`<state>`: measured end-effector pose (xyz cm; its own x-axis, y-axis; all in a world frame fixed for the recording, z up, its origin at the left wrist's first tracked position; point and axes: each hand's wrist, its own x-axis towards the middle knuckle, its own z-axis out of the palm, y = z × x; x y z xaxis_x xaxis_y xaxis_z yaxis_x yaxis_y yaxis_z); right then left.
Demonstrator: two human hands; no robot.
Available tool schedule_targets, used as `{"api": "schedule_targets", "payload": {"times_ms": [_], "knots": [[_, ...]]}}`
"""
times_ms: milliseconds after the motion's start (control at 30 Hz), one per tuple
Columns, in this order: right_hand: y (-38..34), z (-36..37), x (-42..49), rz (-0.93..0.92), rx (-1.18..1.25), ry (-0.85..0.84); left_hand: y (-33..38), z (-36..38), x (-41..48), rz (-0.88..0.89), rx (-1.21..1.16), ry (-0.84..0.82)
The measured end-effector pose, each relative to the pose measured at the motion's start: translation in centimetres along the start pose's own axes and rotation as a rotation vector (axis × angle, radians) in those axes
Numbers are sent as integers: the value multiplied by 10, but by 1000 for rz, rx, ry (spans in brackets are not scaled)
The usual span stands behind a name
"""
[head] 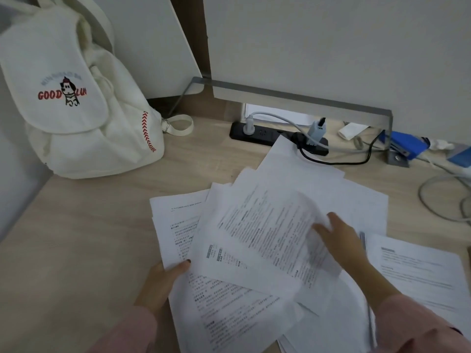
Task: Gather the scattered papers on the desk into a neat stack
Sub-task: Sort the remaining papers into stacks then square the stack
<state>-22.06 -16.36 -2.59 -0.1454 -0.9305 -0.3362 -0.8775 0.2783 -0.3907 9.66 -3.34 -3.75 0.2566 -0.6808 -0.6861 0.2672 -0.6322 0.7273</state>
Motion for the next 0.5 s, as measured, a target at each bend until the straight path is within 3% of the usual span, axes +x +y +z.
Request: {"api": "schedule_targets", "payload": {"times_ms": [67, 133, 200, 300, 400, 500], "knots": [[20, -10, 2, 131, 279, 163, 1, -4, 1, 11, 35, 31], [36, -20, 1, 249, 643, 203, 0, -9, 3, 10, 42, 52], [47, -28, -2, 322, 934, 126, -1, -13, 6, 7, 49, 64], [50, -32, -7, 333, 1137, -21, -1, -16, 8, 14, 51, 65], [37, -30, -12, 269, 1091, -193, 0, -18, 9, 14, 53, 56], [16, -19, -12, 127, 687, -268, 0, -18, 8, 2, 34, 43]]}}
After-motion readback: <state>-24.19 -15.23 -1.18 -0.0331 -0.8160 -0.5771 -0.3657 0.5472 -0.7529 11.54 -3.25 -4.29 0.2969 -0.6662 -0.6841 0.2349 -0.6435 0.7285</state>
